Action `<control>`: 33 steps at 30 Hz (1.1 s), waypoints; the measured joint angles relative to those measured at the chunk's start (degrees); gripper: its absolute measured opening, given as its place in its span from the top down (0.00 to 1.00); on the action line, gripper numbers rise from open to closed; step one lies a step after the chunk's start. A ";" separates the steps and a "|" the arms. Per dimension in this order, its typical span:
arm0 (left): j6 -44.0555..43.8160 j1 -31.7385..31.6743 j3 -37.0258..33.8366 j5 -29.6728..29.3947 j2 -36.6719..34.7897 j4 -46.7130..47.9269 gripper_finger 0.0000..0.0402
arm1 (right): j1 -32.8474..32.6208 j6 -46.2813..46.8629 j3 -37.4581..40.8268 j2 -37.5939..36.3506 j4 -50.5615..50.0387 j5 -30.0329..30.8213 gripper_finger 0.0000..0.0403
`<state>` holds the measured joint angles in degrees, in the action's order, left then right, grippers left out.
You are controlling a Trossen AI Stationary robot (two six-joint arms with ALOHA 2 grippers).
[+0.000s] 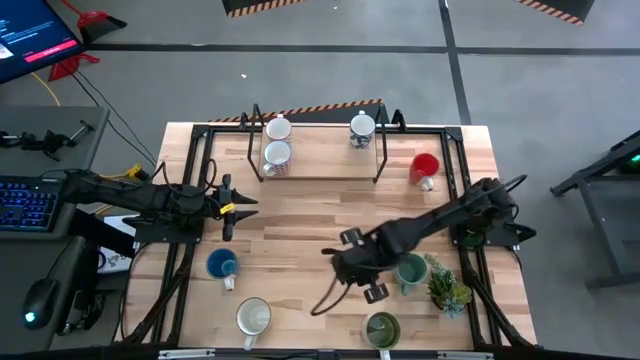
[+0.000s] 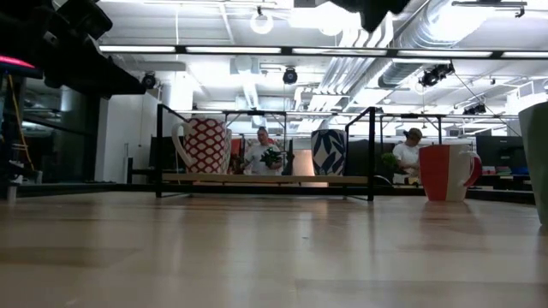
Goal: Place coffee mugs
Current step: Put the light green mug on the shelf
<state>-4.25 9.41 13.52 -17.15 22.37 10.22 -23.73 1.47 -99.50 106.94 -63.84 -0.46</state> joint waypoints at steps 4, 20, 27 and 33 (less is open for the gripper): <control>-0.17 0.00 0.00 0.00 -0.04 -0.35 0.70 | -1.78 5.63 9.65 -6.74 8.50 1.53 0.76; -0.49 0.00 0.00 0.01 -0.04 -0.73 0.70 | -9.93 29.46 40.89 -31.47 13.42 9.42 0.76; -3.00 0.00 0.00 0.02 -0.04 -0.70 0.70 | -11.35 34.51 49.62 -38.17 13.87 11.62 0.76; -3.10 0.00 0.00 0.02 -0.04 -0.62 0.70 | -11.32 34.59 52.72 -40.26 14.72 11.56 0.76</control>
<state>-7.35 9.41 13.52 -17.12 22.33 9.61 -35.05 36.05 -46.78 66.68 -49.12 11.10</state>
